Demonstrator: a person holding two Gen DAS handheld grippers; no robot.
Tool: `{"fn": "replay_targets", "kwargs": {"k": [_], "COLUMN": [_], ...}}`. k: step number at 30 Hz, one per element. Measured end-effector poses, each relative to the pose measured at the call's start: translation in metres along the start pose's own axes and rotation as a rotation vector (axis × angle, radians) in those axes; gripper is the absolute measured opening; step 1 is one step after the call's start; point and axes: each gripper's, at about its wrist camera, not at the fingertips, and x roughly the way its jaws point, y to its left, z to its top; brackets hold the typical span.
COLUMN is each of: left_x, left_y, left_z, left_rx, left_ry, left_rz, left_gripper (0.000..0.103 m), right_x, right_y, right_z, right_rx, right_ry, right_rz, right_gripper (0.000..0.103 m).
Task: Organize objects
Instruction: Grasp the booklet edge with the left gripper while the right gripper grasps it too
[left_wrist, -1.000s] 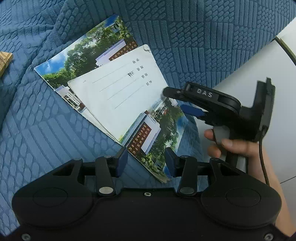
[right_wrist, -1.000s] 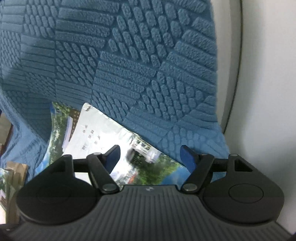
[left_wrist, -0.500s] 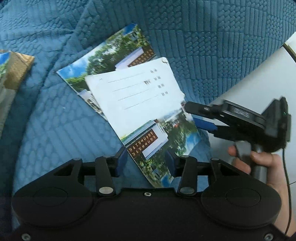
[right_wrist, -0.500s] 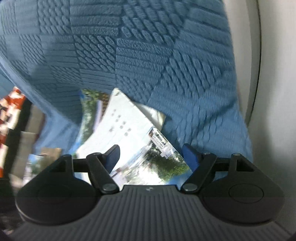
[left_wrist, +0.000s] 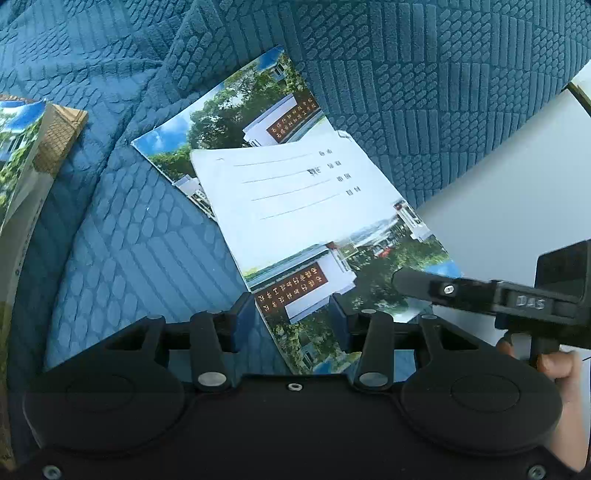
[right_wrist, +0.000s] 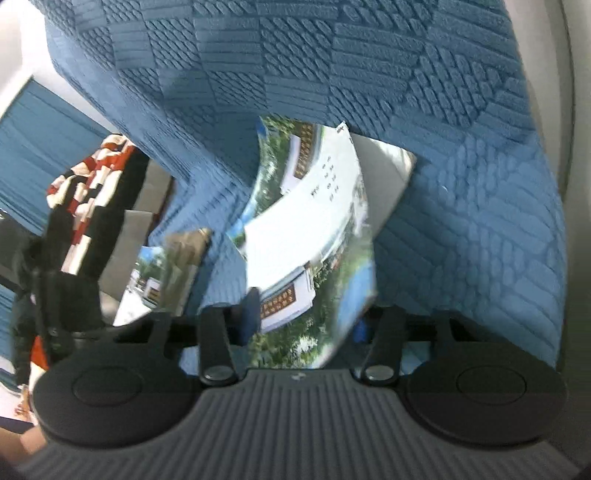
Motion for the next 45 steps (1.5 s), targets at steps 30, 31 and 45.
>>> {"fn": "replay_targets", "kwargs": {"k": [30, 31, 45], "left_x": [-0.062, -0.062, -0.055], "left_y": [0.052, 0.055, 0.088], "left_z": [-0.039, -0.042, -0.058], "left_rx": [-0.668, -0.687, -0.803], "left_ry": [0.105, 0.105, 0.086], "left_rz": [-0.429, -0.441, -0.4], "left_gripper": [0.084, 0.083, 0.04], "right_x": [-0.015, -0.015, -0.023], "right_y": [0.082, 0.087, 0.114], "right_z": [-0.042, -0.045, -0.106], "right_rx": [0.425, 0.436, 0.598], "right_ry": [-0.368, -0.374, -0.444], "right_rz": [-0.138, -0.134, -0.121], "right_gripper": [0.005, 0.005, 0.005]}}
